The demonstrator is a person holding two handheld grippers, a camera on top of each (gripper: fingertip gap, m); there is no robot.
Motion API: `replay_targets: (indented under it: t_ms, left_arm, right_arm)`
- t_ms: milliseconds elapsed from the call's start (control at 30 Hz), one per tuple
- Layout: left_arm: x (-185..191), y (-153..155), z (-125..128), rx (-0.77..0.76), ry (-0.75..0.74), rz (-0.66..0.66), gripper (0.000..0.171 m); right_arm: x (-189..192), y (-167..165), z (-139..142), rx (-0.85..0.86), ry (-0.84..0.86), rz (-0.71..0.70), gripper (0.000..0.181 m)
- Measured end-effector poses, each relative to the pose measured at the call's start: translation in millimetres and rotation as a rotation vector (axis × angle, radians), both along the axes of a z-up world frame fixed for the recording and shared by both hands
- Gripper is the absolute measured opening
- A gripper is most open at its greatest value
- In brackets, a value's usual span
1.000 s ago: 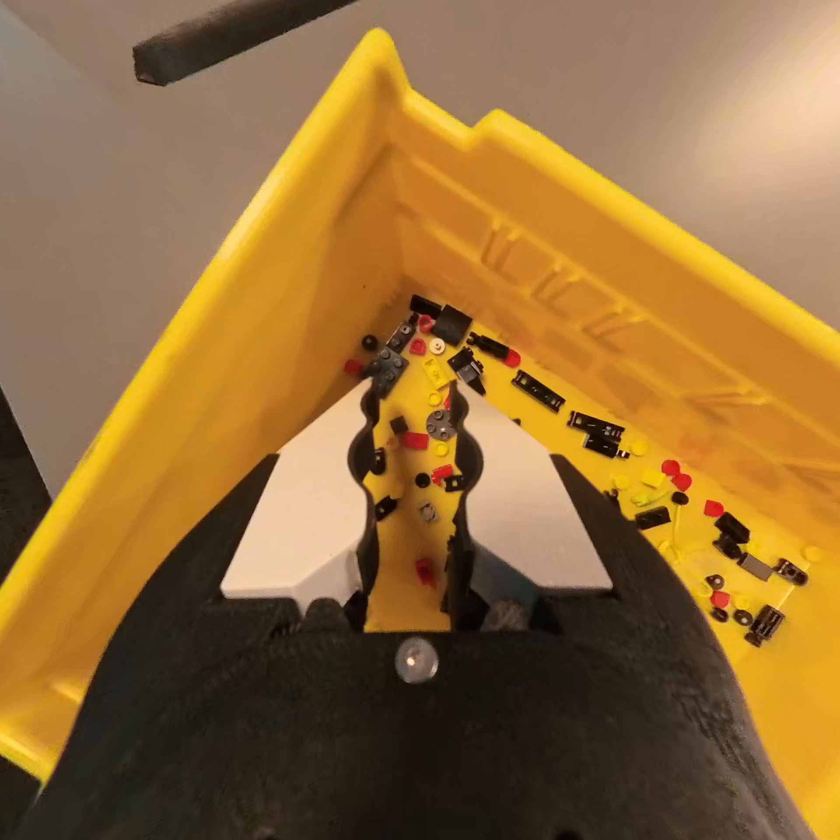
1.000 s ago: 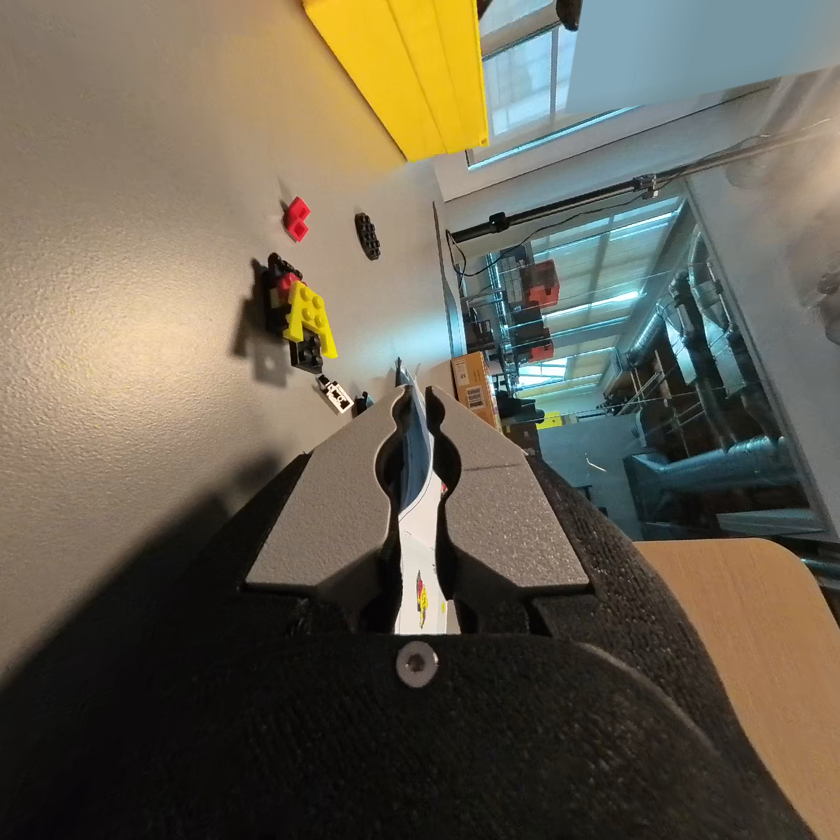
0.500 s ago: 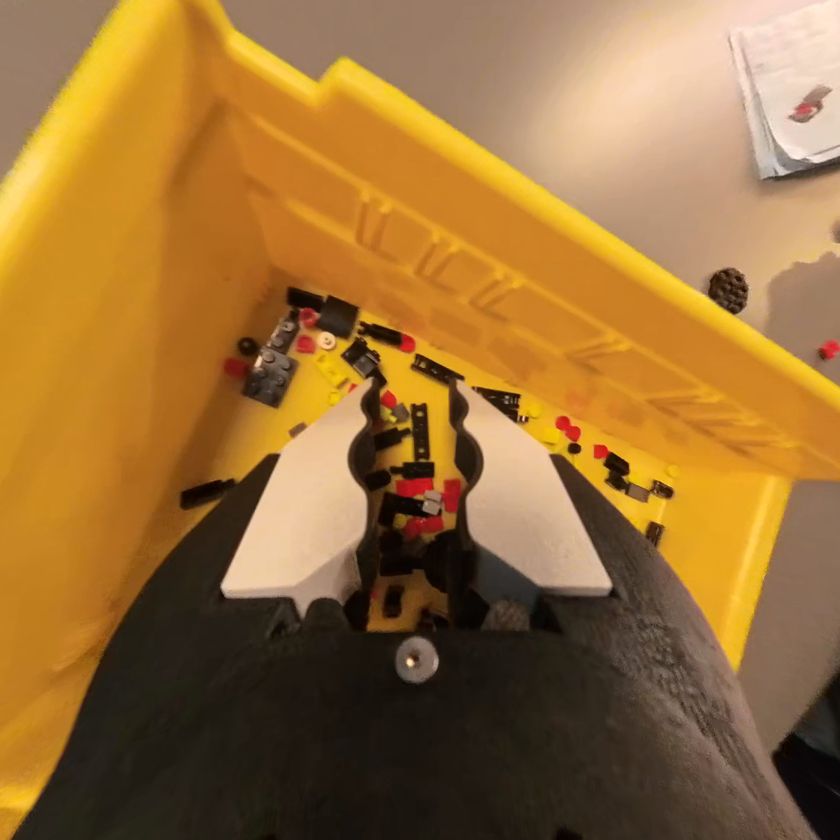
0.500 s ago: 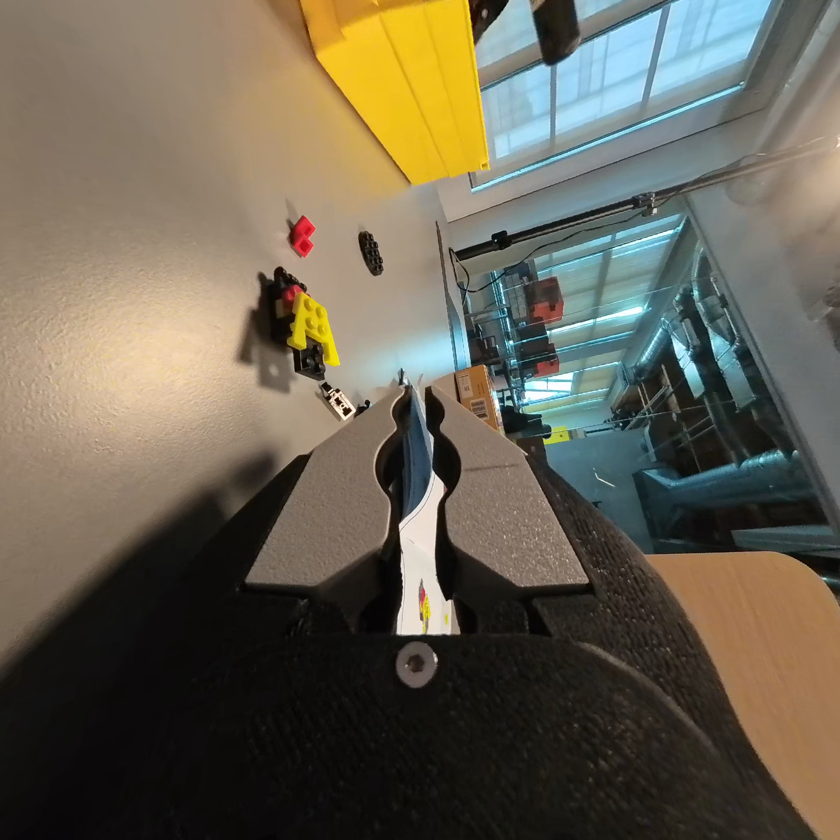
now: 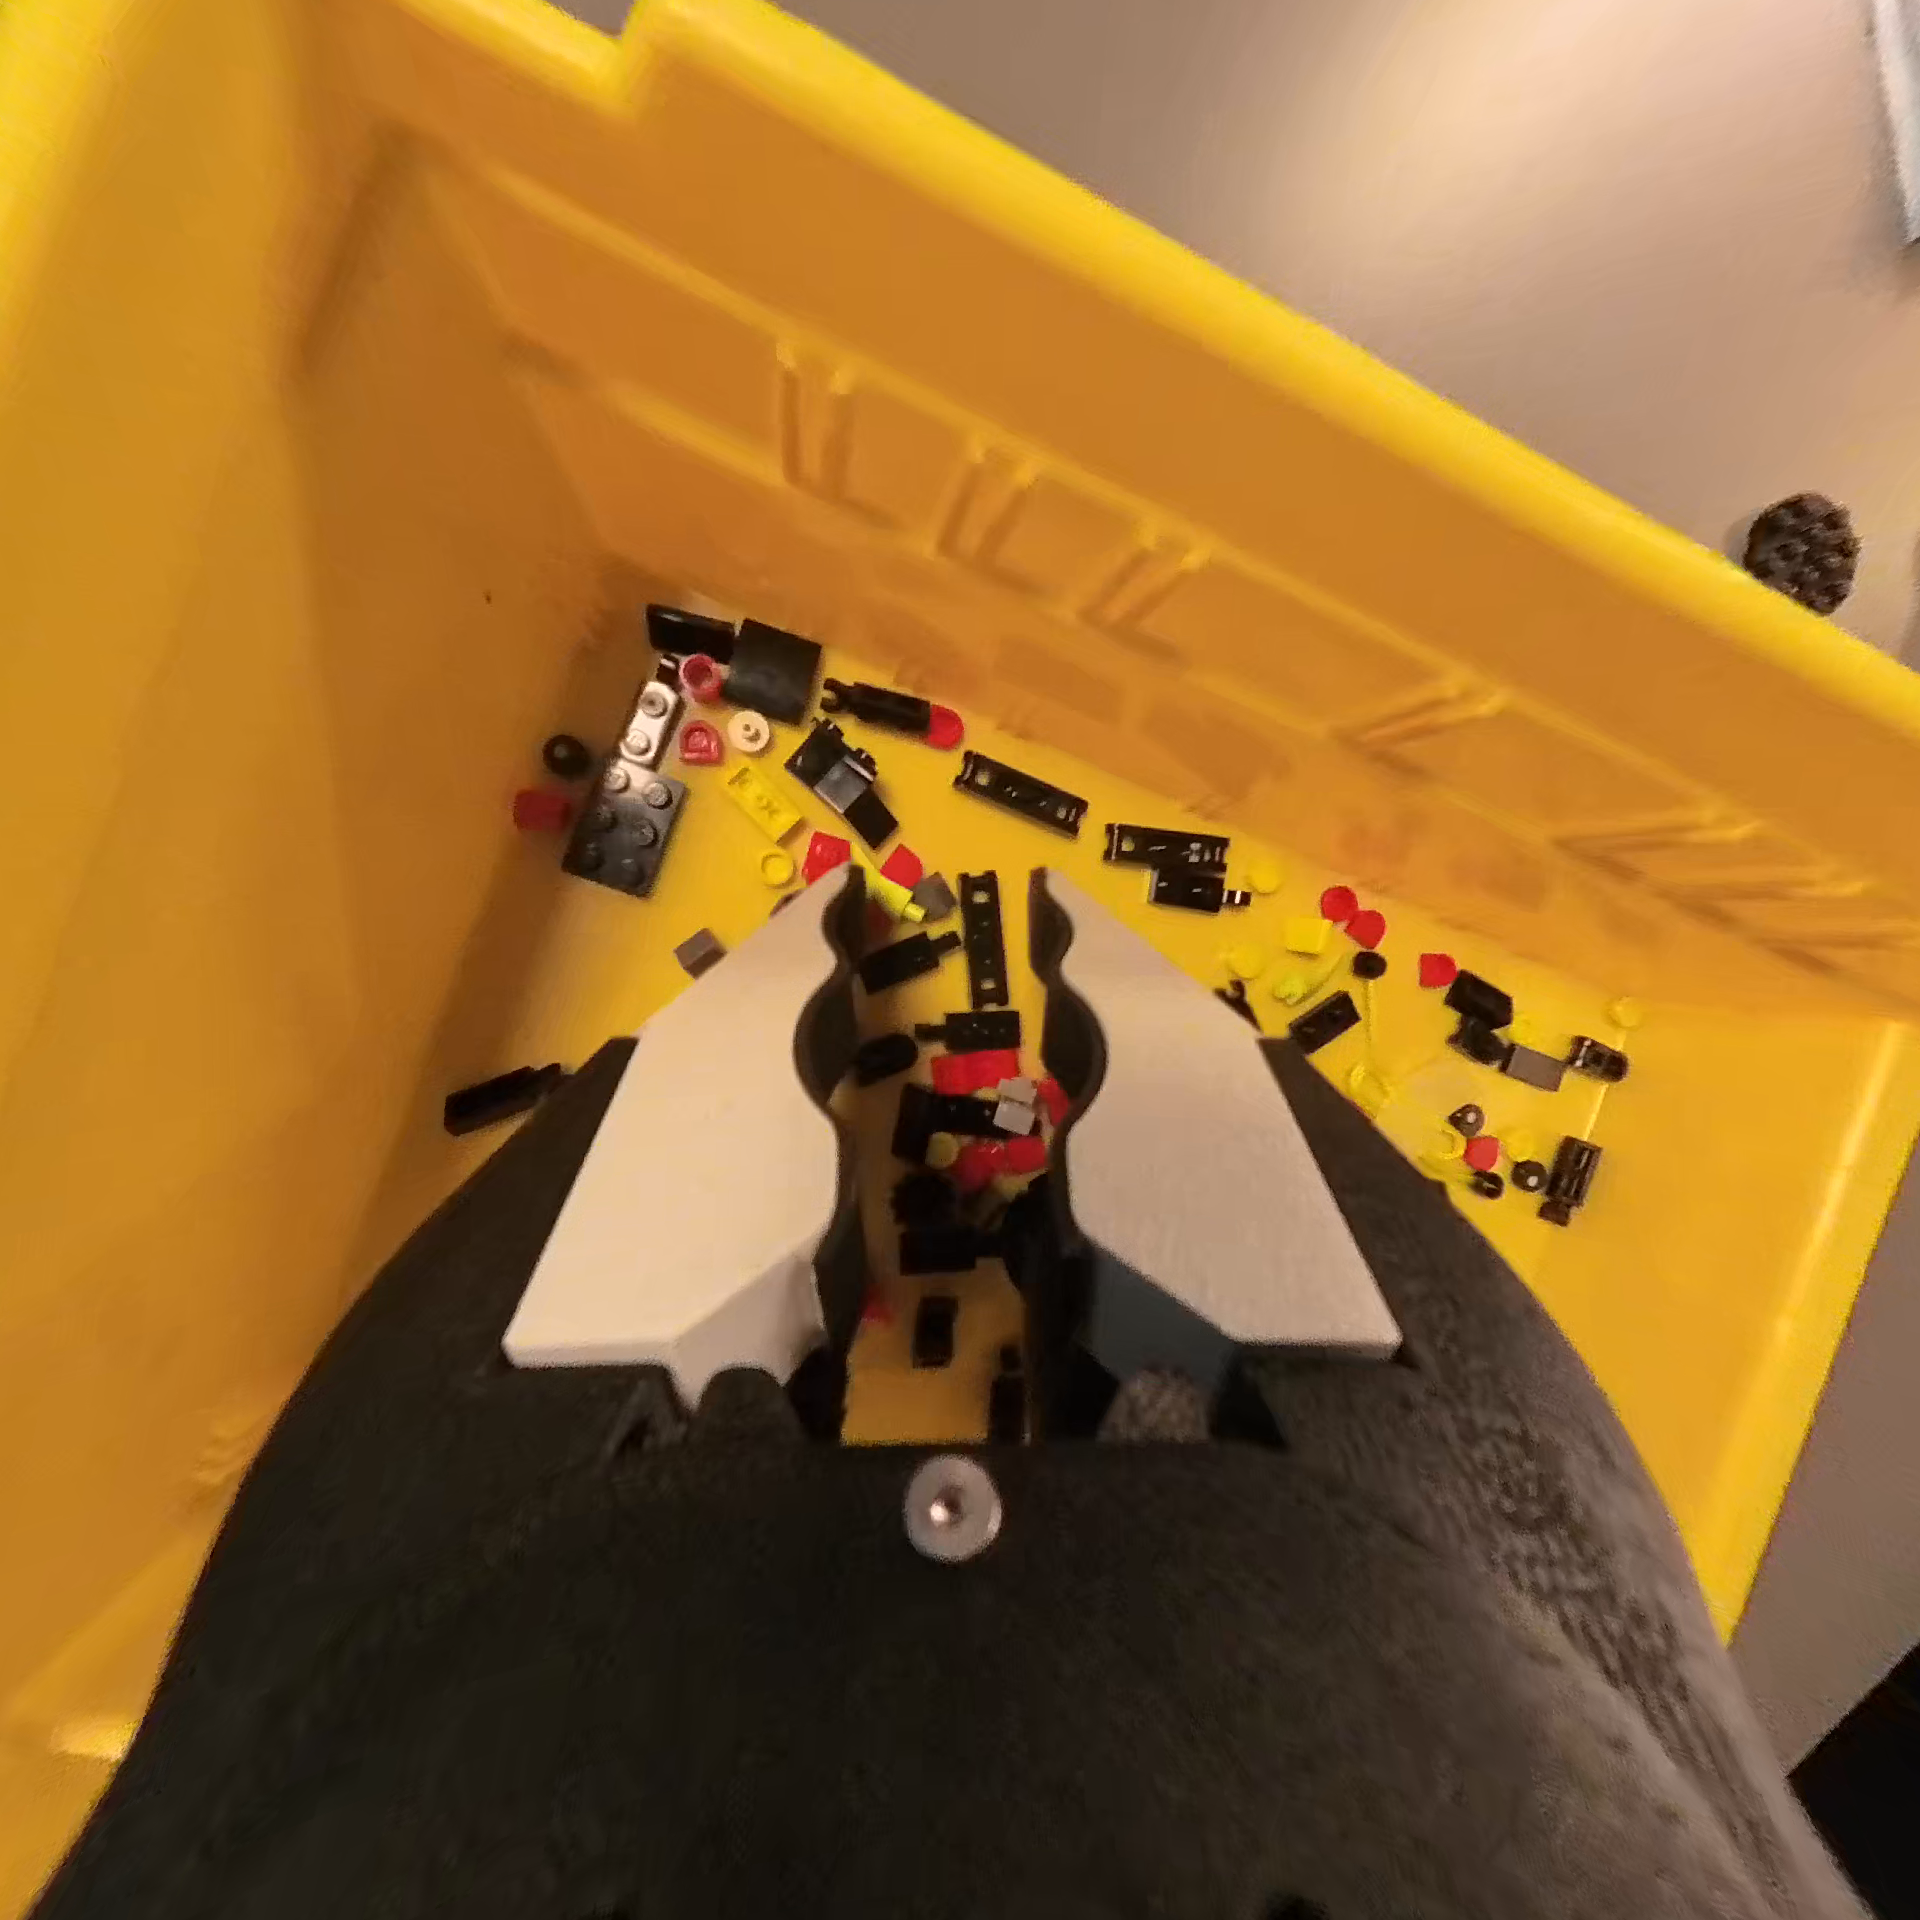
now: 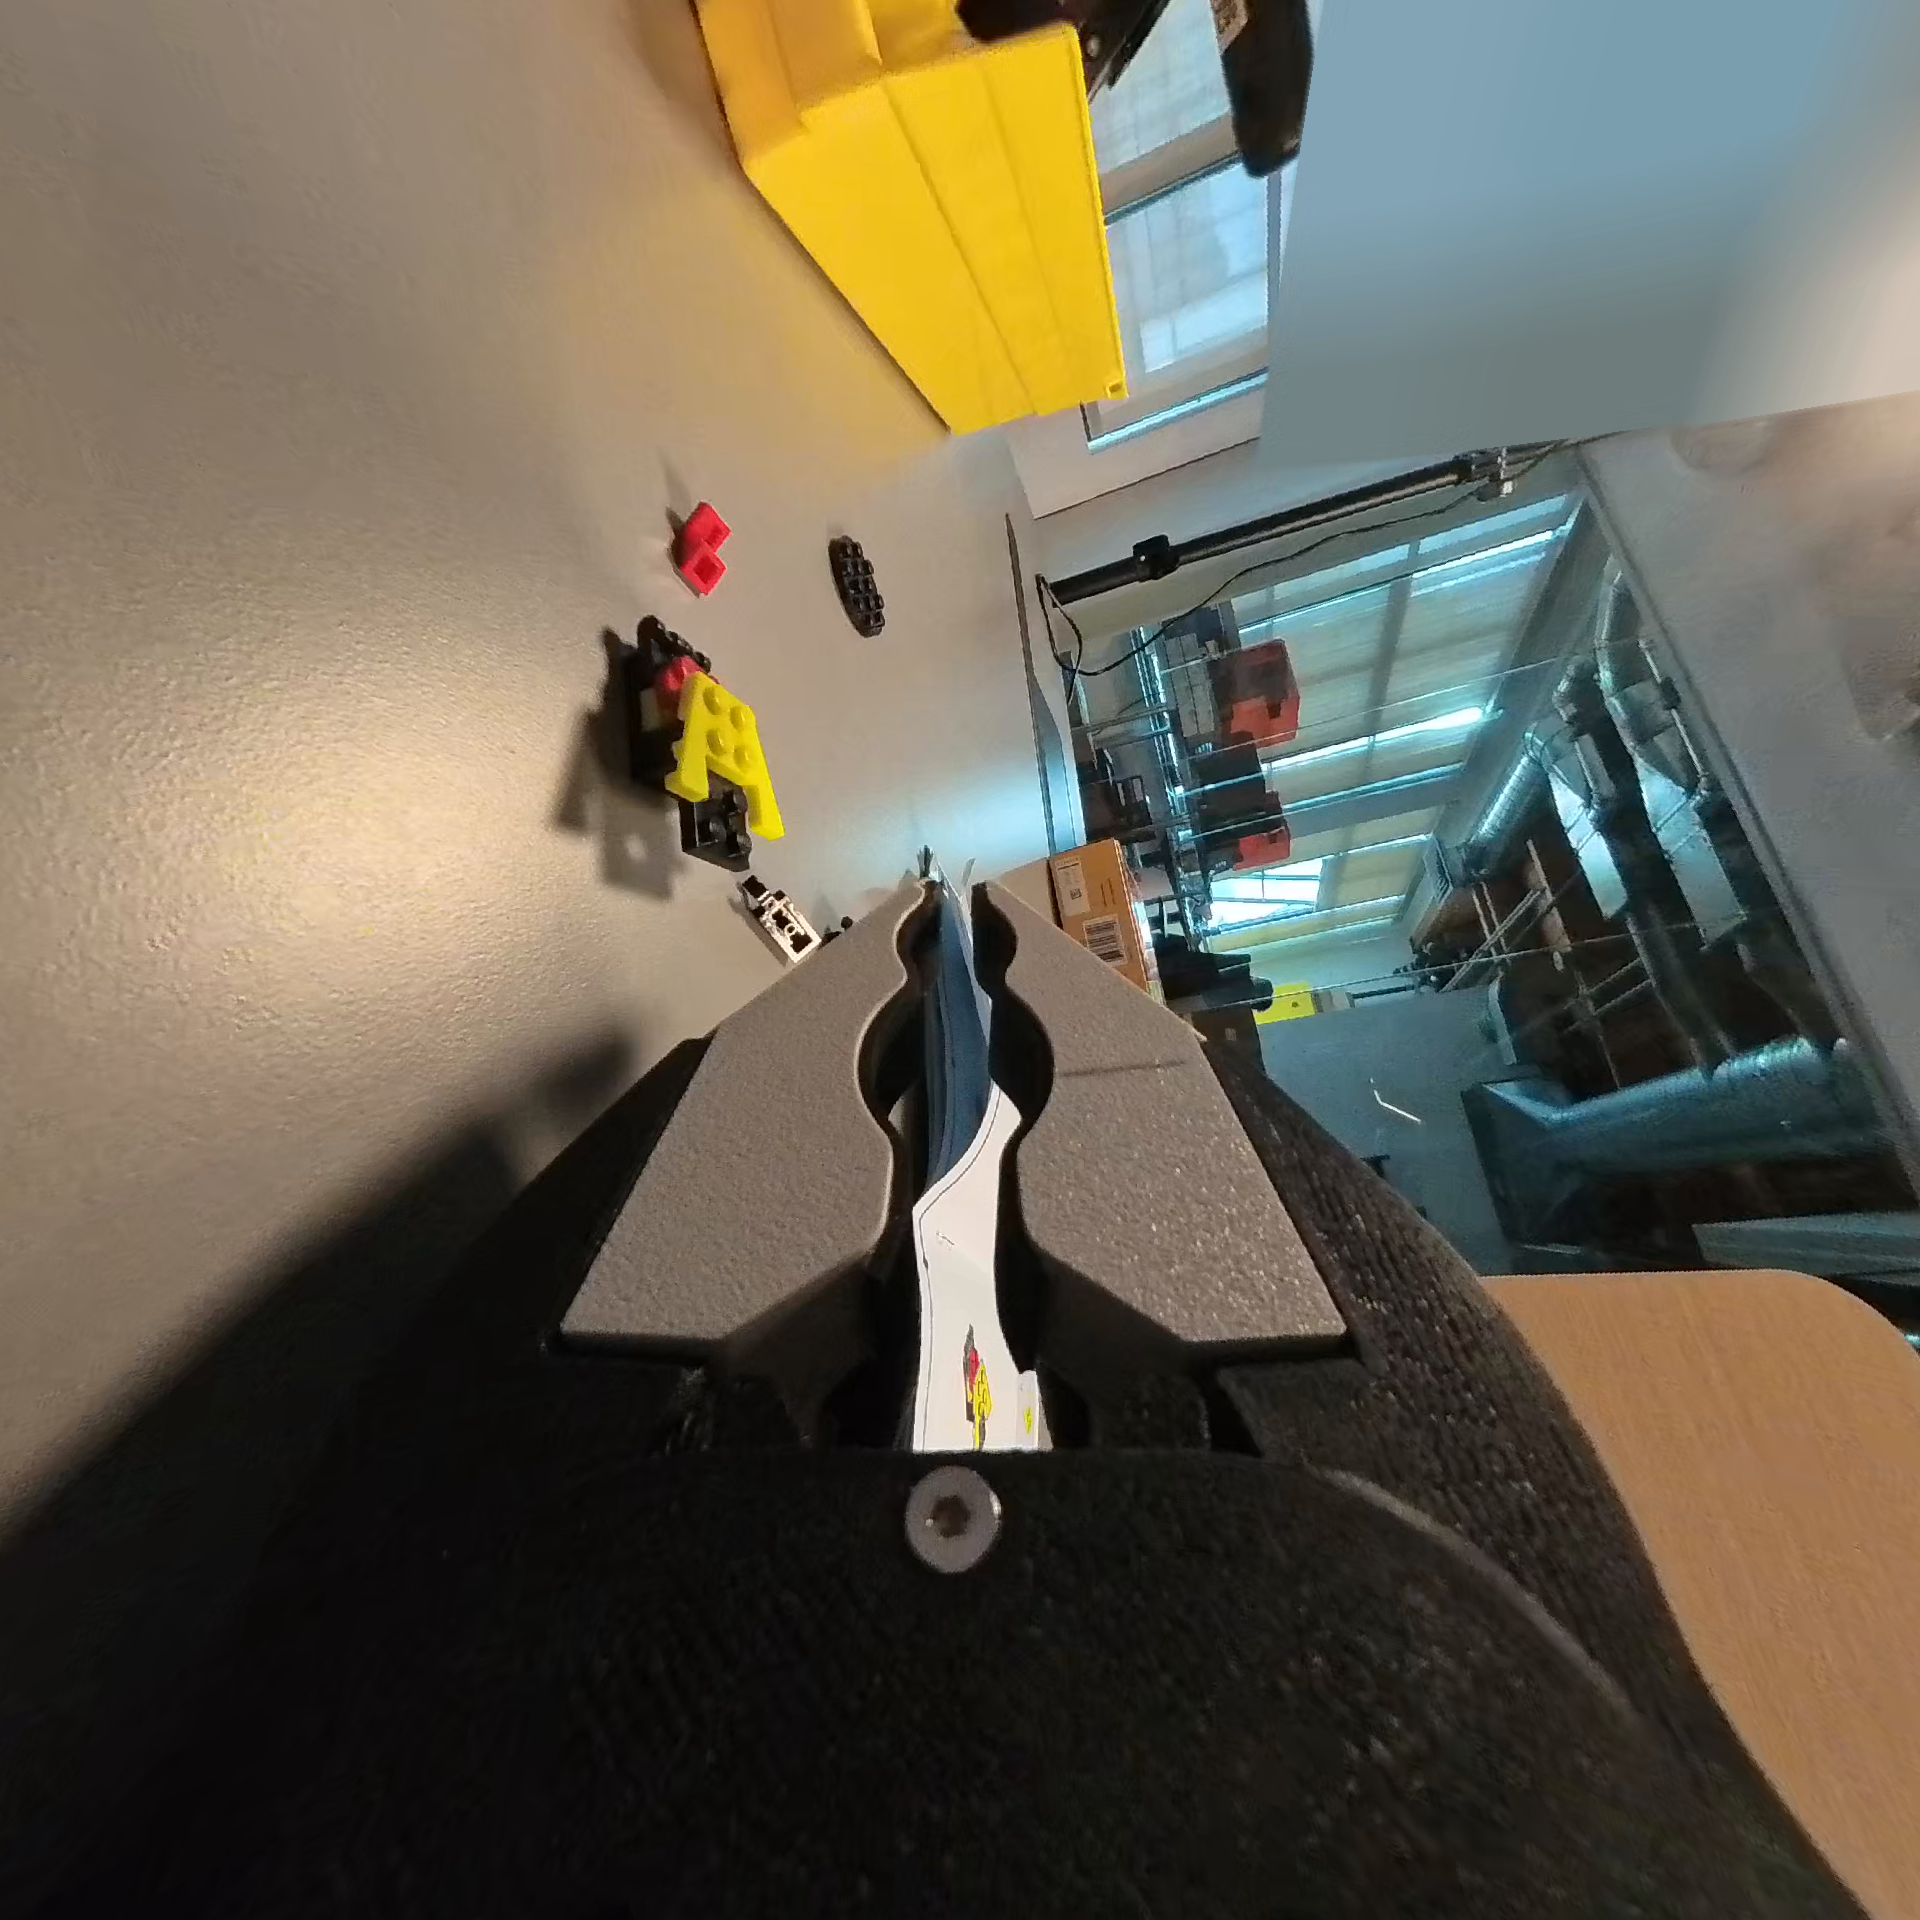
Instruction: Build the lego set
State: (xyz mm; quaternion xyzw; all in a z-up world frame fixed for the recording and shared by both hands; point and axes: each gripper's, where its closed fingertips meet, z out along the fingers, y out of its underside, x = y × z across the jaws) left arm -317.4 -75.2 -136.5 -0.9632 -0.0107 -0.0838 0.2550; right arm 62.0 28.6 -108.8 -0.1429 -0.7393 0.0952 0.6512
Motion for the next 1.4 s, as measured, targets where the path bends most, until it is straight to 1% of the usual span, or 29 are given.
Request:
replay_targets:
  t_ms: [200, 267, 333, 400, 467, 567, 600, 667, 733, 767, 867, 933, 967, 1033, 1067, 1133, 1167, 1233, 1267, 1400]
  left_arm:
    - [-1.0, -7.1, -8.0, -0.056, 0.030, -0.013, 0.030]
    - [0.5, -7.4, -7.1, -0.057, 0.042, -0.022, 0.030]
    - [-2.5, -8.1, -5.2, -0.075, 0.063, -0.003, 0.025]
    - [-3.1, -15.4, -4.6, -0.138, 0.080, 0.008, 0.024]
    - [-2.1, -26.4, -5.3, -0.212, 0.123, -0.009, 0.024]
    - [-1.4, -35.1, -8.7, -0.272, 0.186, -0.013, 0.025]
    - [-3.9, -39.1, -11.5, -0.303, 0.214, 0.001, 0.029]
    - [-9.9, -55.4, -15.4, -0.405, 0.290, 0.005, 0.029]
    - [-18.8, -73.0, -11.0, -0.494, 0.400, -0.005, 0.029]
    - [-19.5, -77.4, -7.8, -0.508, 0.425, -0.010, 0.029]
    - [-9.2, -71.6, 0.5, -0.435, 0.359, -0.016, 0.029]
    - [-12.6, -71.3, 6.1, -0.410, 0.340, -0.006, 0.028]
    - [-15.1, -69.9, 7.6, -0.392, 0.332, -0.001, 0.024]
    - [-9.2, -66.3, 5.7, -0.364, 0.233, 0.003, 0.018]
    - [-8.7, -63.9, 4.5, -0.350, 0.212, -0.007, 0.017]
    - [-16.2, -62.8, 1.8, -0.343, 0.247, -0.033, 0.017]
    - [-20.3, -64.0, -0.3, -0.357, 0.255, -0.018, 0.019]
    - [-19.2, -64.7, -5.4, -0.373, 0.210, 0.017, 0.028]
    - [-17.7, -65.7, -7.5, -0.382, 0.195, 0.022, 0.029]
    - [-21.7, -68.7, -10.7, -0.414, 0.235, 0.028, 0.030]
  right_arm:
    - [-0.9, -1.1, -0.9, -0.003, -0.004, 0.002, 0.003]
    - [-1.5, -1.1, -1.3, -0.002, -0.005, 0.000, 0.003]
    - [-2.0, -0.9, -1.4, 0.002, -0.005, -0.003, 0.003]
    - [-2.4, -0.4, -1.6, 0.002, -0.005, -0.006, 0.003]
    - [-2.7, 0.3, -1.5, -0.003, -0.005, -0.010, 0.003]
    - [-2.7, 1.0, -0.7, -0.010, -0.002, -0.011, 0.003]
    - [-2.7, 0.9, -0.7, -0.012, -0.002, -0.011, 0.003]
    - [-2.9, 0.7, -1.1, -0.013, -0.004, -0.010, 0.003]
    - [-3.0, 0.0, -1.2, -0.014, -0.004, -0.008, 0.003]
    - [-2.9, -0.3, -1.1, -0.014, -0.004, -0.006, 0.003]
    - [-2.9, -1.2, -1.3, -0.016, -0.005, -0.003, 0.003]
    - [-2.8, -1.8, -1.2, -0.015, -0.004, -0.001, 0.003]
    - [-2.7, -2.2, -1.3, -0.016, -0.005, 0.000, 0.003]
    - [-2.8, -2.3, -1.6, -0.017, -0.007, 0.001, 0.003]
    - [-2.7, -2.6, -1.9, -0.018, -0.009, 0.002, 0.003]
    - [-2.7, -2.8, -2.2, -0.017, -0.010, 0.002, 0.003]
    - [-2.6, -3.0, -2.3, -0.016, -0.010, 0.002, 0.003]
    - [-2.5, -3.2, -2.0, -0.016, -0.009, 0.003, 0.003]
    - [-2.4, -3.3, -2.0, -0.017, -0.009, 0.003, 0.003]
    - [-2.3, -3.8, -2.0, -0.017, -0.010, 0.005, 0.003]
